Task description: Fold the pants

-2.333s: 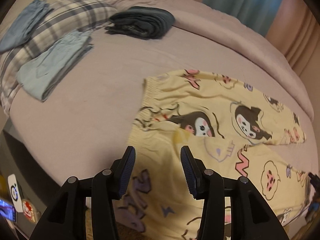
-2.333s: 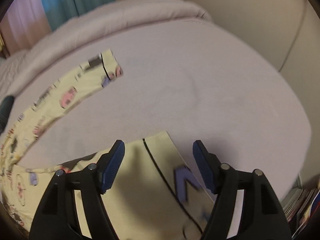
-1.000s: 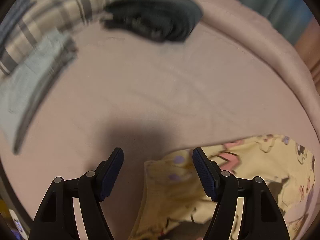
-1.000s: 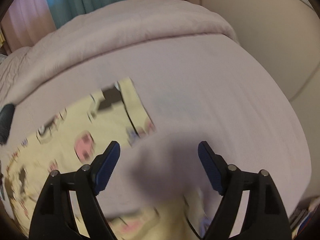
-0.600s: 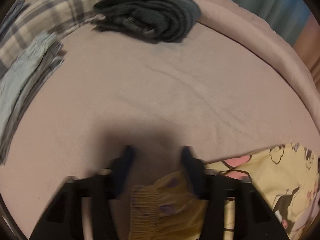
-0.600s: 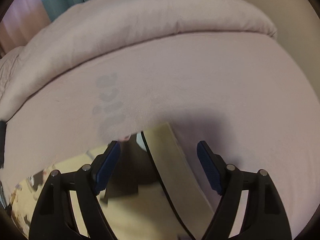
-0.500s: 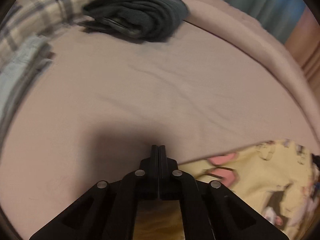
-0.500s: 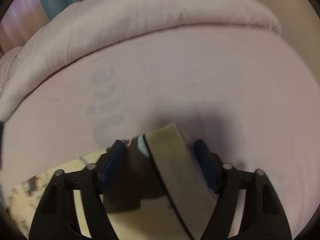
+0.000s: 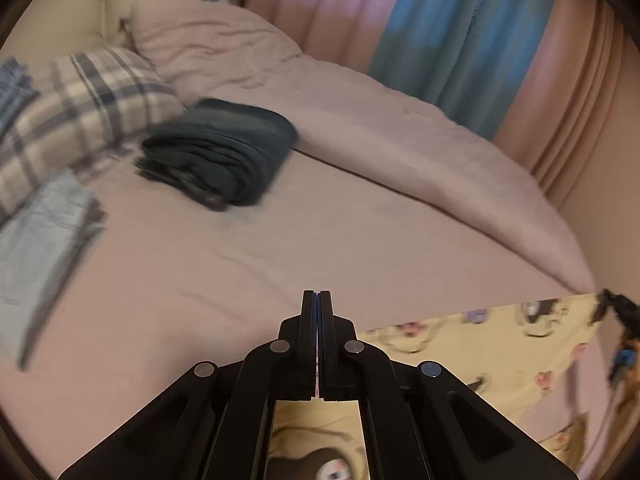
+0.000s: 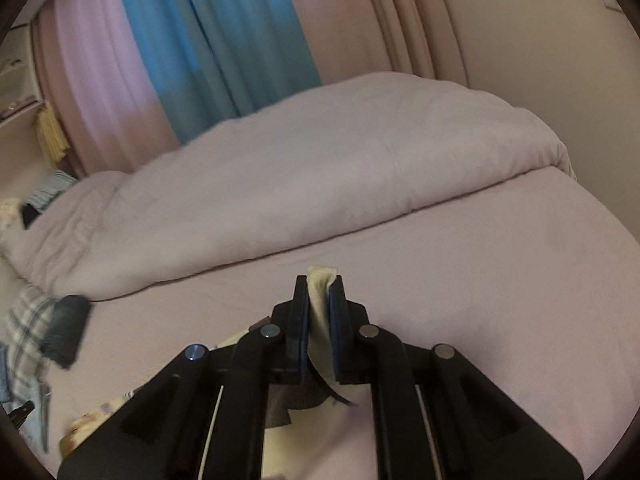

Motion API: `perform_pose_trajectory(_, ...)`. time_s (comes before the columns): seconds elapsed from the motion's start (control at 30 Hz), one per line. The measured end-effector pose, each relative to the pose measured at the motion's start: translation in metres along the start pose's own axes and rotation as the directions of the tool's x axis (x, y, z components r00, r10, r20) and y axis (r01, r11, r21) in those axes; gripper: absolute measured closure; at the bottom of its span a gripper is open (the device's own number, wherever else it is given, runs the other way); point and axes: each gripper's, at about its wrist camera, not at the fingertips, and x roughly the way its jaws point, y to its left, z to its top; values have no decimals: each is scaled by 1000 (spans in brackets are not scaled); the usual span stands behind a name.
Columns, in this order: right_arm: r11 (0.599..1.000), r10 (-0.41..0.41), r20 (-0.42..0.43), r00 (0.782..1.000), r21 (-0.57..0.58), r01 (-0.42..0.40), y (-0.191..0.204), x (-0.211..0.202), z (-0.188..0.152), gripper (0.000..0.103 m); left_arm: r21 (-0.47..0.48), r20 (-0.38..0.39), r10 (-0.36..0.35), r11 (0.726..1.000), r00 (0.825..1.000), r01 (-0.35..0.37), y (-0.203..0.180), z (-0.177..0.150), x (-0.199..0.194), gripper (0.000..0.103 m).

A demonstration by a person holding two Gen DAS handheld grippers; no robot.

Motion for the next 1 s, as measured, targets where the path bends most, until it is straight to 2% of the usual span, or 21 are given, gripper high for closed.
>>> perform_pose_trajectory(0.1,999,-42,-35,998,-28,41,-1,-6,-13,94,-20,-51,5,1000,999,-6,14,-3,14,103)
perform_pose_trajectory(0.13,999,-44,-48,998,-30,43,-2,-3,-16,94,-35,-94,11,999,996,-15,19,-6,24,103)
perform_pose_trajectory(0.23,998,-66,-83,994,-29,64,-8,5,-23,94,-46,-214,66,996,975,-77,29,-15,53,100)
perform_pose_trajectory(0.3,995,-90,-104,990,-39,87,-12,11,-28,94,-44,-270,101,992,957,-117,38,-21,67,86)
perform_pose_trajectory(0.37,991,-119,-125,985,-72,111,-14,19,-32,94,-72,-295,116,987,948,-143,49,-26,73,64)
perform_pose_trajectory(0.47,988,-133,-134,982,-92,122,-16,23,-36,94,-130,-326,97,981,940,-146,66,-31,79,47)
perform_pose_trajectory(0.6,989,-140,-148,979,-73,130,-23,29,-39,94,-191,-390,26,976,920,-108,70,-44,94,46)
perform_pose_trajectory(0.63,989,-141,-149,979,-73,132,-24,30,-39,94,-209,-377,21,972,926,-108,70,-46,96,46)
perform_pose_trajectory(0.67,989,-141,-151,978,-68,132,-26,31,-40,94,-228,-338,22,968,941,-104,69,-45,95,61)
perform_pose_trajectory(0.7,989,-142,-153,978,-65,133,-25,32,-41,94,-230,-317,7,970,948,-84,67,-44,96,82)
perform_pose_trajectory(0.73,989,-145,-156,977,-64,136,-25,33,-42,94,-220,-330,-12,973,944,-64,63,-44,100,84)
perform_pose_trajectory(0.8,987,-153,-161,975,-66,144,-24,34,-43,94,-179,-326,24,980,945,-86,53,-43,99,84)
perform_pose_trajectory(0.87,984,-169,-155,973,-78,158,-22,35,-41,94,-149,-281,43,985,959,-87,43,-41,89,84)
perform_pose_trajectory(0.93,985,-167,-136,977,-68,159,-20,31,-36,94,-171,-210,26,983,977,-63,41,-34,68,84)
perform_pose_trajectory(1.0,991,-129,-105,986,-32,126,-18,22,-28,94,-208,-125,-16,978,992,-11,42,-24,40,84)
